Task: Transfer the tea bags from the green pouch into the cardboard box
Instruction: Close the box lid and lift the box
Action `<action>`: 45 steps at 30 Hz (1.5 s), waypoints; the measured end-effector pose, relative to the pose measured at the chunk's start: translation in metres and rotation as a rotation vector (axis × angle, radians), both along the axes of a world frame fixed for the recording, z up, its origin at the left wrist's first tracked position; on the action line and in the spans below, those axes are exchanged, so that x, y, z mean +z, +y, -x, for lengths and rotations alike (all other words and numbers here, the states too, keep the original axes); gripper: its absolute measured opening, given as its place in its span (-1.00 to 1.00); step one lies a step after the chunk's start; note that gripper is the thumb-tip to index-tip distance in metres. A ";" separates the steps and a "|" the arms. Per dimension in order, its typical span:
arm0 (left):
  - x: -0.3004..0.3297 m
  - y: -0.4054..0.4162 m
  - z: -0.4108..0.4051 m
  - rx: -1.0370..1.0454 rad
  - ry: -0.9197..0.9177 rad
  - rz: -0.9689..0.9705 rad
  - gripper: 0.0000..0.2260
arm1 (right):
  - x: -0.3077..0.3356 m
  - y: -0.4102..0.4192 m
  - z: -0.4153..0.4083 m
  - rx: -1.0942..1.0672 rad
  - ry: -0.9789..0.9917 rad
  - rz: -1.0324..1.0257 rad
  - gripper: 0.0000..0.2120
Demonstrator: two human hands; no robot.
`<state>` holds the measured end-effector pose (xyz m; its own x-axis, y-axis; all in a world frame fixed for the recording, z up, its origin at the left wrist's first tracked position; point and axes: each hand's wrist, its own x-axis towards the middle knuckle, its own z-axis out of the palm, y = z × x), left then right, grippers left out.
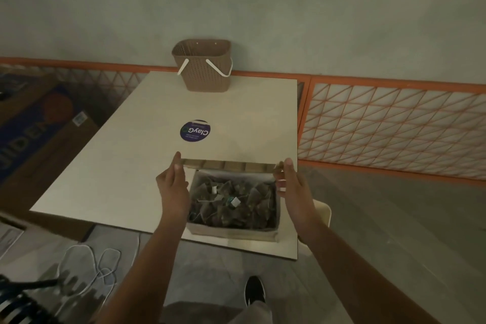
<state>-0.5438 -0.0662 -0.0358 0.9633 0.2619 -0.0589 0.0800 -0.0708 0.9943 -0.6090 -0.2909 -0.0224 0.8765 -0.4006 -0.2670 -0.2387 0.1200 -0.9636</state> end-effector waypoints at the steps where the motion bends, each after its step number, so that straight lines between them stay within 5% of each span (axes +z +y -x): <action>1: -0.003 0.003 0.008 0.018 0.040 0.073 -0.68 | 0.000 0.001 0.007 -0.006 0.008 -0.006 -0.54; 8: -0.019 0.023 0.047 0.091 0.176 0.159 -0.60 | -0.022 0.010 0.040 0.019 0.101 0.186 -0.87; 17: -0.070 0.036 0.060 -0.038 0.220 -0.227 -0.78 | -0.059 0.016 0.066 0.060 0.306 0.277 -0.42; 20: -0.074 0.034 0.058 0.005 0.271 -0.272 -0.73 | -0.066 0.016 0.067 0.108 0.340 0.406 -0.45; 30: -0.079 0.032 0.057 -0.246 0.331 -0.277 -0.69 | -0.072 0.018 0.068 0.271 0.343 0.377 -0.36; 40: -0.082 0.035 0.056 -0.244 0.330 -0.262 -0.86 | -0.076 0.022 0.064 0.233 0.326 0.465 -0.45; 45: -0.077 0.045 0.041 -0.251 0.258 -0.258 -0.76 | -0.063 0.031 0.042 0.224 0.247 0.499 -0.42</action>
<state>-0.5852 -0.0215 -0.1123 0.9613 0.0597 -0.2690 0.2720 -0.3626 0.8914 -0.6512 -0.2594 -0.0849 0.8901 -0.3426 -0.3006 -0.4299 -0.4119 -0.8034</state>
